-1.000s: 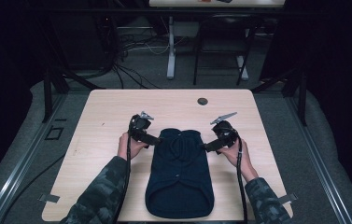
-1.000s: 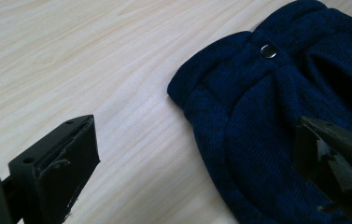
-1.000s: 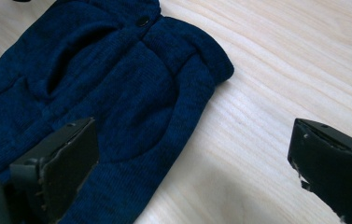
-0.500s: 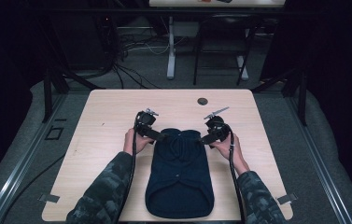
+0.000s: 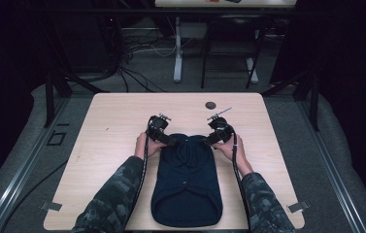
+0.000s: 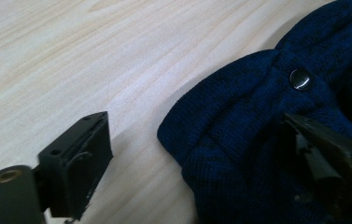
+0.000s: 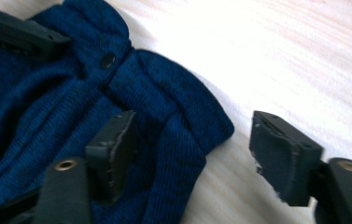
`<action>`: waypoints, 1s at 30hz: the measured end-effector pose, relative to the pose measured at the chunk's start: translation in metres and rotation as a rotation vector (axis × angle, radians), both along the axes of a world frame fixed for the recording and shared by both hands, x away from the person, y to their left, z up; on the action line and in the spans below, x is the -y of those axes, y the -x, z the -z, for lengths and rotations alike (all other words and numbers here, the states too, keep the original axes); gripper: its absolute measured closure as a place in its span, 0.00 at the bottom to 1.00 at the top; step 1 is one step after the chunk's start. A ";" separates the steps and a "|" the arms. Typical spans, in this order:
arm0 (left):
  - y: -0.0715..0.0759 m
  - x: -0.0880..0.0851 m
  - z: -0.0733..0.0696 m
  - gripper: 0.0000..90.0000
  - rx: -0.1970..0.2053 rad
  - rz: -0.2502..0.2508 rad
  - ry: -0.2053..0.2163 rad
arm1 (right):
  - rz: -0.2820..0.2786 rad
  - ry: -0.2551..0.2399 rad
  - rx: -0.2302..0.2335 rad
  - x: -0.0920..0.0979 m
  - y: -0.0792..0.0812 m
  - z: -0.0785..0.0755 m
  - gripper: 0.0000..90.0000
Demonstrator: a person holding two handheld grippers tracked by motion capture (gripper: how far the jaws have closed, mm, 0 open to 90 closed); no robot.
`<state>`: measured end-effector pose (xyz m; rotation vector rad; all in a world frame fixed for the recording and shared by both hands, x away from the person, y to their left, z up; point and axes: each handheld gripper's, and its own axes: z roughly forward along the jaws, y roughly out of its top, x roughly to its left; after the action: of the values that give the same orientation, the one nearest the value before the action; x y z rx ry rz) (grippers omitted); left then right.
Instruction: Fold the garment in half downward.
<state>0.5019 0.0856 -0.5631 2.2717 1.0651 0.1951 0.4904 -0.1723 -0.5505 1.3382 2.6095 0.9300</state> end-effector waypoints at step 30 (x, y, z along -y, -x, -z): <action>0.005 0.001 -0.013 0.73 0.007 0.064 0.081 | -0.045 -0.042 0.050 -0.006 0.005 -0.005 0.82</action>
<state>0.4966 0.0847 -0.5503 2.2273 0.9772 0.1312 0.4850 -0.1667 -0.5450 1.2533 2.6066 1.0159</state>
